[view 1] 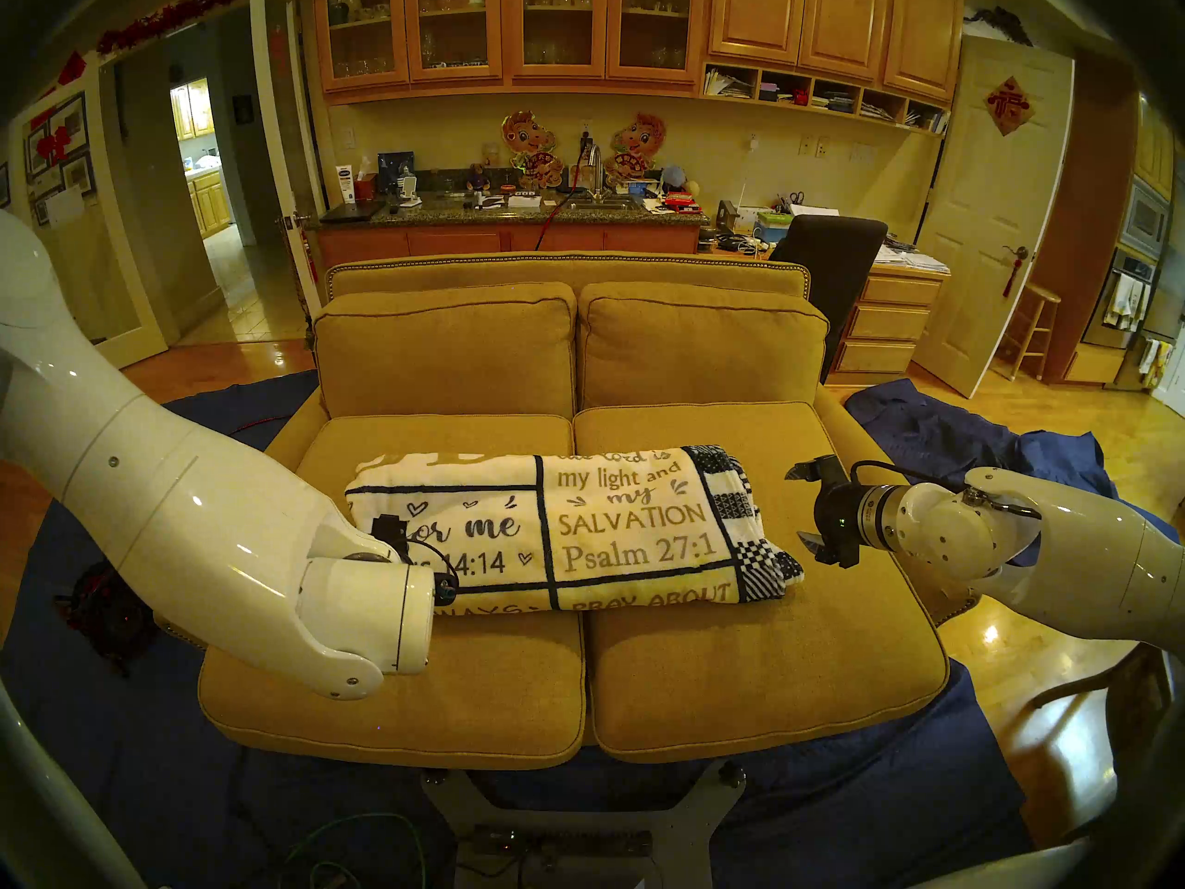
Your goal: Fold the blanket in half twice
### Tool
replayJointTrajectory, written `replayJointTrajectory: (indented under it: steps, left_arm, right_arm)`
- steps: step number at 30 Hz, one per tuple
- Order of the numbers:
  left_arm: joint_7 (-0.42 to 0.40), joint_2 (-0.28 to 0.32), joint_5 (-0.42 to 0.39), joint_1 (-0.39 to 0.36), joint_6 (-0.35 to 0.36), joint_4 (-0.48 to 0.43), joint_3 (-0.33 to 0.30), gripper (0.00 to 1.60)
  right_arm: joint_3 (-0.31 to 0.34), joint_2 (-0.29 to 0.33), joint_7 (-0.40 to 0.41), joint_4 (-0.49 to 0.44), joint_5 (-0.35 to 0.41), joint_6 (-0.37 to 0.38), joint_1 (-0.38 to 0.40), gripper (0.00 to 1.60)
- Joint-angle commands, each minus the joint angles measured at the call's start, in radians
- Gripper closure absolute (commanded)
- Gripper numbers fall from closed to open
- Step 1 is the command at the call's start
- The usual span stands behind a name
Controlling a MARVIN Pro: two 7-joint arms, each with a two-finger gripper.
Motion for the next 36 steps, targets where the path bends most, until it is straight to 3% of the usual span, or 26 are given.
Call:
replayJointTrajectory:
  steps: [1, 2, 3, 4, 7, 22, 23, 28, 31, 32, 36]
  left_arm:
    - [0.103, 0.066, 0.026, -0.064, 0.000, -0.027, 0.014, 0.00]
    - [0.137, 0.074, 0.022, -0.058, 0.000, -0.034, 0.016, 0.00]
    - [0.071, 0.073, 0.052, -0.070, 0.000, -0.031, 0.017, 0.00]
    - [0.105, 0.078, 0.054, -0.061, 0.000, -0.034, 0.018, 0.00]
    - [0.104, 0.095, 0.079, -0.057, -0.011, -0.034, 0.012, 0.00]
    - [0.107, 0.160, 0.151, -0.033, 0.000, -0.048, -0.011, 0.00]
    - [0.115, 0.164, 0.152, -0.029, 0.000, -0.049, -0.013, 0.00]
    - [0.113, 0.174, 0.166, -0.023, 0.000, -0.050, -0.018, 0.00]
    - [0.121, 0.178, 0.169, -0.020, 0.000, -0.051, -0.019, 0.00]
    - [0.098, 0.178, 0.176, -0.024, 0.000, -0.049, -0.019, 0.00]
    - [0.098, 0.182, 0.181, -0.022, 0.000, -0.050, -0.020, 0.00]
  right_arm:
    - [0.012, 0.020, -0.006, -0.029, -0.008, 0.061, 0.019, 0.00]
    - [0.013, 0.024, -0.007, -0.033, -0.007, 0.070, 0.019, 0.00]
    - [0.013, 0.027, -0.011, -0.036, -0.010, 0.074, 0.020, 0.00]
    - [0.014, 0.030, -0.014, -0.039, -0.015, 0.075, 0.021, 0.00]
    - [0.019, 0.062, -0.038, -0.069, -0.005, 0.093, 0.026, 0.00]
    - [0.022, 0.072, -0.057, -0.074, 0.002, 0.117, 0.032, 0.00]
    - [0.018, 0.056, -0.056, -0.066, -0.027, 0.089, 0.032, 0.00]
    - [0.015, -0.036, -0.029, -0.001, -0.096, 0.089, 0.041, 0.00]
    - [0.019, -0.094, -0.029, 0.048, -0.114, 0.104, 0.059, 0.00]
    - [0.015, -0.081, -0.007, 0.045, -0.111, 0.118, 0.064, 0.00]
    - [0.011, -0.139, -0.011, 0.119, -0.179, 0.156, 0.091, 0.00]
